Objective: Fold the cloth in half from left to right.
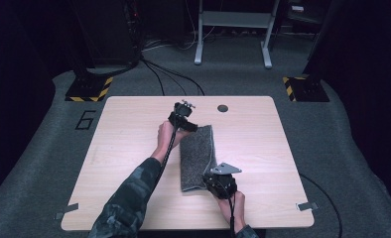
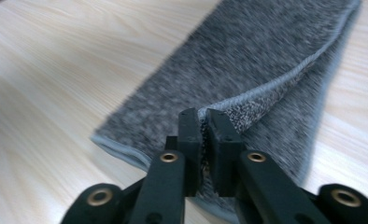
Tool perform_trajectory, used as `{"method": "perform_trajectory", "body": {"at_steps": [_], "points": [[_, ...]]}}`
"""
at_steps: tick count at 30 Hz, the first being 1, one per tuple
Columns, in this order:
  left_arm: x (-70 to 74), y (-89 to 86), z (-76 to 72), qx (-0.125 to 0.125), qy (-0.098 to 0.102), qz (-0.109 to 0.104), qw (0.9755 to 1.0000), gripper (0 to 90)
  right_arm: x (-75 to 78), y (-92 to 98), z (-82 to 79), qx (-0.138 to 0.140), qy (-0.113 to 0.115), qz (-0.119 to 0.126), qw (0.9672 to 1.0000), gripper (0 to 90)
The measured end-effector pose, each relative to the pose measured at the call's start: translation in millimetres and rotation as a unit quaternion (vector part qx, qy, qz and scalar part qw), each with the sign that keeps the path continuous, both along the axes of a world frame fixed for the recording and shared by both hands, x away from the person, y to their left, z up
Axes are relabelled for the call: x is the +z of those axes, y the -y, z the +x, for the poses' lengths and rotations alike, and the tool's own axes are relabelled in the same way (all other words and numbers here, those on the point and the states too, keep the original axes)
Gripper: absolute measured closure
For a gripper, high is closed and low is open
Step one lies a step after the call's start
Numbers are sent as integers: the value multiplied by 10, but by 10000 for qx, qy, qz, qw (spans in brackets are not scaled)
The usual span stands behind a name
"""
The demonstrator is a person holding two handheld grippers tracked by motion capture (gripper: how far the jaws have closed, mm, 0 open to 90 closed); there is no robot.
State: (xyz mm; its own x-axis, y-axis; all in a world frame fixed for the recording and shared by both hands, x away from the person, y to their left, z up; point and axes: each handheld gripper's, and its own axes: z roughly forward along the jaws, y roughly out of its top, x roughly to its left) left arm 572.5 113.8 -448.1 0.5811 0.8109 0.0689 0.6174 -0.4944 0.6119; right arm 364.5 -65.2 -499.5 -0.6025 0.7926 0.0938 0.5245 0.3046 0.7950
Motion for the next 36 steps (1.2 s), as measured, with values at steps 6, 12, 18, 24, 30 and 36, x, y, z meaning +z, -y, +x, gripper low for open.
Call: {"method": "perform_trajectory", "body": {"at_steps": [6, 12, 18, 24, 30, 36], "points": [[-223, -153, -341, -216, -225, -39, 9995, 228, -98, 163, -9, -236, -134, -220, 9994, 715], [-378, -228, -639, -427, -285, 61, 9987, 198, -122, 433, -40, -554, -318, -347, 9973, 553], [-399, -236, -876, -517, -161, -47, 9985, 157, -31, 535, 49, -490, -169, -287, 9982, 278], [-399, -251, -1168, -574, -113, -217, 9981, 149, 11, 273, 348, -205, -390, -678, 9967, 159], [-539, -232, -1350, -761, -135, 182, 9968, 148, -99, 343, 353, -238, -515, -939, 9940, 160], [-556, -262, -1388, -742, -49, 193, 9970, 141, -157, 460, 298, -363, -566, -1061, 9921, 160]]}}
